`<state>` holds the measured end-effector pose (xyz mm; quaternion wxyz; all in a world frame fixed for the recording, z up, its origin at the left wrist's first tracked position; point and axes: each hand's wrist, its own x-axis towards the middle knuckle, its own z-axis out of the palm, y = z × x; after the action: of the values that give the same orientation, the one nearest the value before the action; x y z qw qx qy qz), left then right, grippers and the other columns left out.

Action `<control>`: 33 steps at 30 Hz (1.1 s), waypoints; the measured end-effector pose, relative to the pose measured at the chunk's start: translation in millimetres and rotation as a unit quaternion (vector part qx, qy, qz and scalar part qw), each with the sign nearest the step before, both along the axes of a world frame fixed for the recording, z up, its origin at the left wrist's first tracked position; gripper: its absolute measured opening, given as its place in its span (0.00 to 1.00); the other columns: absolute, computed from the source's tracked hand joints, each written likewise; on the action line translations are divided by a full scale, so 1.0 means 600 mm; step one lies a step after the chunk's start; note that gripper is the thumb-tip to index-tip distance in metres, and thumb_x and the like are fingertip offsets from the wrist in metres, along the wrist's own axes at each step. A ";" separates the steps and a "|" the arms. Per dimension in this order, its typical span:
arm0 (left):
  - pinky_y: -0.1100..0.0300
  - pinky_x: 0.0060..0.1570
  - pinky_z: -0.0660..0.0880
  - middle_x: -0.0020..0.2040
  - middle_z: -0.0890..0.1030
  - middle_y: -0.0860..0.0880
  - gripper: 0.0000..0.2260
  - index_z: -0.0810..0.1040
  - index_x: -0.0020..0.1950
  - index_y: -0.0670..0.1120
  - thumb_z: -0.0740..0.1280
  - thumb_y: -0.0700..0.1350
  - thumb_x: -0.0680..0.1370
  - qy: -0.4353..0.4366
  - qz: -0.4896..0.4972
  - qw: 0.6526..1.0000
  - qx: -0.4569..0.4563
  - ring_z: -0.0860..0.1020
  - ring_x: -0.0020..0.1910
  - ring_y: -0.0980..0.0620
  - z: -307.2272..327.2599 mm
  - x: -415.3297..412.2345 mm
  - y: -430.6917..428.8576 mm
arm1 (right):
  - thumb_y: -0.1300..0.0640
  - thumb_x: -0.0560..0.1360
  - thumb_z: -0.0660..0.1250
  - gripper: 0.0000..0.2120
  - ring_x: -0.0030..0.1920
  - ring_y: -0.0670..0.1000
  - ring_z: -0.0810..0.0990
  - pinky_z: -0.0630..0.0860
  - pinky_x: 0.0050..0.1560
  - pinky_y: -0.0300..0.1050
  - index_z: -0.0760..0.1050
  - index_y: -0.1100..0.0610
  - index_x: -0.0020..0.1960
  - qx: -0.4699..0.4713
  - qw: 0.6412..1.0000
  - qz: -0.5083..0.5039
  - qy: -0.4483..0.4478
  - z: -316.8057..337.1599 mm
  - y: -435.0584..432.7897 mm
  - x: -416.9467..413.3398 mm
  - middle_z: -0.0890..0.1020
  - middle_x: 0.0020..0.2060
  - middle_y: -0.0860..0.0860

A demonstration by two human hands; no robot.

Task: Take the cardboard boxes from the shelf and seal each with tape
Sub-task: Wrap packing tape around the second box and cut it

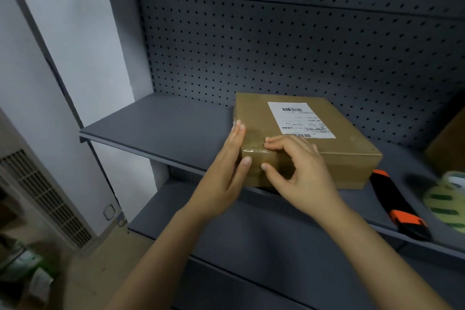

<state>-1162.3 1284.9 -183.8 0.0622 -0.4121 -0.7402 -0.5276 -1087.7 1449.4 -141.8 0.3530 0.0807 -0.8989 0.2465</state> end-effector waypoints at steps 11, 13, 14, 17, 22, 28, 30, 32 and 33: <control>0.79 0.67 0.55 0.79 0.51 0.60 0.30 0.41 0.80 0.52 0.49 0.57 0.81 -0.116 0.027 0.993 0.010 0.54 0.72 0.74 -0.021 0.014 0.015 | 0.34 0.78 0.42 0.35 0.78 0.44 0.52 0.41 0.73 0.36 0.54 0.51 0.80 0.253 0.951 -0.053 -0.167 0.029 0.001 -0.017 0.57 0.78 0.47; 0.82 0.60 0.58 0.78 0.57 0.58 0.32 0.44 0.81 0.51 0.50 0.59 0.80 -0.113 0.043 0.993 -0.004 0.60 0.70 0.71 -0.020 0.010 0.013 | 0.34 0.78 0.45 0.34 0.77 0.44 0.55 0.42 0.73 0.35 0.57 0.50 0.79 0.248 0.955 -0.051 -0.152 0.026 0.005 -0.017 0.61 0.77 0.47; 0.80 0.59 0.60 0.77 0.62 0.56 0.32 0.46 0.81 0.50 0.50 0.60 0.79 -0.105 0.050 0.993 -0.008 0.64 0.69 0.67 -0.021 0.009 0.012 | 0.35 0.79 0.49 0.32 0.76 0.43 0.58 0.46 0.75 0.36 0.61 0.50 0.78 0.234 0.961 -0.050 -0.137 0.023 0.004 -0.016 0.64 0.76 0.47; 0.74 0.49 0.68 0.67 0.77 0.47 0.33 0.58 0.80 0.49 0.52 0.62 0.78 -0.103 0.120 0.987 0.008 0.78 0.58 0.55 -0.026 0.023 0.009 | 0.40 0.78 0.61 0.25 0.72 0.44 0.69 0.61 0.74 0.42 0.73 0.51 0.70 0.155 0.985 -0.056 -0.047 0.003 -0.007 -0.010 0.75 0.69 0.47; 0.80 0.41 0.68 0.53 0.83 0.52 0.27 0.70 0.74 0.48 0.58 0.59 0.77 -0.105 0.174 0.977 0.064 0.78 0.43 0.64 -0.031 0.045 0.005 | 0.39 0.73 0.69 0.24 0.69 0.39 0.70 0.64 0.72 0.41 0.78 0.49 0.65 0.024 0.996 -0.077 -0.043 0.003 -0.024 -0.008 0.78 0.65 0.44; 0.79 0.53 0.67 0.61 0.82 0.49 0.26 0.72 0.73 0.47 0.62 0.59 0.78 -0.110 0.171 0.976 0.072 0.74 0.54 0.68 -0.042 0.044 -0.002 | 0.50 0.72 0.75 0.16 0.65 0.35 0.73 0.64 0.68 0.30 0.82 0.50 0.58 -0.102 0.989 -0.074 -0.076 0.018 -0.038 -0.011 0.81 0.59 0.43; 0.71 0.50 0.71 0.55 0.84 0.47 0.24 0.74 0.71 0.46 0.63 0.56 0.79 -0.110 0.181 0.975 0.071 0.80 0.51 0.61 -0.041 0.044 -0.003 | 0.51 0.71 0.76 0.15 0.64 0.34 0.74 0.65 0.68 0.31 0.82 0.50 0.57 -0.143 0.983 -0.072 -0.093 0.022 -0.040 -0.012 0.82 0.58 0.43; 0.66 0.46 0.75 0.49 0.86 0.45 0.22 0.76 0.69 0.45 0.64 0.55 0.80 -0.121 0.182 0.974 0.065 0.82 0.46 0.53 -0.033 0.038 -0.003 | 0.52 0.71 0.76 0.14 0.63 0.34 0.74 0.65 0.69 0.33 0.83 0.50 0.56 -0.153 0.981 -0.081 -0.091 0.022 -0.046 -0.017 0.82 0.58 0.43; 0.65 0.44 0.76 0.48 0.86 0.46 0.21 0.77 0.68 0.45 0.64 0.55 0.80 -0.121 0.180 0.974 0.059 0.83 0.45 0.53 -0.030 0.034 -0.003 | 0.52 0.71 0.75 0.14 0.64 0.35 0.74 0.65 0.69 0.33 0.83 0.50 0.57 -0.137 0.983 -0.091 -0.086 0.021 -0.048 -0.018 0.82 0.58 0.43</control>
<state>-1141.8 1283.2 -201.6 0.0904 -0.2009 -0.7718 -0.5964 -1098.2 1420.6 -129.0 0.3034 -0.0720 -0.8870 0.3407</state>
